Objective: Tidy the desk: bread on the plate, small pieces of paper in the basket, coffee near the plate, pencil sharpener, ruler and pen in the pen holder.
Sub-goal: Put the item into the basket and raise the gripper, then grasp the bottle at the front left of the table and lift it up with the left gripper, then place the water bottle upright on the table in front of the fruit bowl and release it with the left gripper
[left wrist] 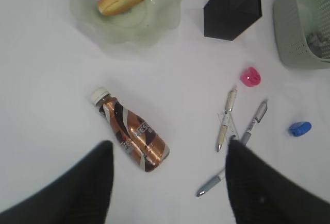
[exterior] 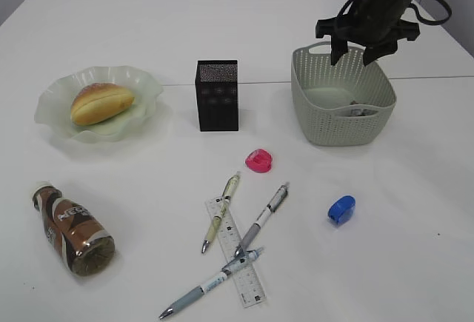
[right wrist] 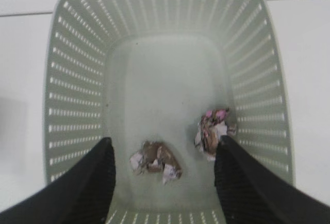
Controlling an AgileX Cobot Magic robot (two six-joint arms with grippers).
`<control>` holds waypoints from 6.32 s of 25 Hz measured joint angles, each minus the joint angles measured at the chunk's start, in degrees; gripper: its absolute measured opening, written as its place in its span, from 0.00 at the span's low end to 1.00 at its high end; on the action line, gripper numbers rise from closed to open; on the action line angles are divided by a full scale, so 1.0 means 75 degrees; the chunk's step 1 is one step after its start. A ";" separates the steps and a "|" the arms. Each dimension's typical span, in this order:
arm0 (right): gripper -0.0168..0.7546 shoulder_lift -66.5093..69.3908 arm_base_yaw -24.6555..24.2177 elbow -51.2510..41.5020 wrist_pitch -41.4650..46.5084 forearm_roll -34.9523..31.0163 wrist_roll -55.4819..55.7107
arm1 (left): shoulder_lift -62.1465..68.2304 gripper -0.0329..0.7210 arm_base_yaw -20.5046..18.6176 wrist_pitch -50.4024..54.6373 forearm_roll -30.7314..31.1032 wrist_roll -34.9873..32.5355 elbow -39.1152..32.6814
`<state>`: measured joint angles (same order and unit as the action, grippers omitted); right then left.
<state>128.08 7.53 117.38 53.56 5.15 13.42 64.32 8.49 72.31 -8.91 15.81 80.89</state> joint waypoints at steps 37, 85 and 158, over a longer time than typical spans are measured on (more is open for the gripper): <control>0.61 -0.0334 0.0000 0.0684 0.2298 -0.2380 -0.0520 | 0.3202 0.89 0.0000 -0.2235 0.0000 0.4437 -0.2699; 0.61 -0.0501 -0.0013 0.0684 0.2345 -0.2385 -0.0611 | 0.5924 0.82 -0.0747 -0.2995 -0.1830 0.2679 -0.2304; 0.61 -0.0501 -0.0013 0.0684 0.2345 -0.2047 -0.0795 | 0.3307 0.42 -0.0764 -0.3810 0.0488 -0.1630 -0.2337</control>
<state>124.33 7.44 122.51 71.14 -10.20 7.45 89.12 2.76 43.74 -5.25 3.59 63.36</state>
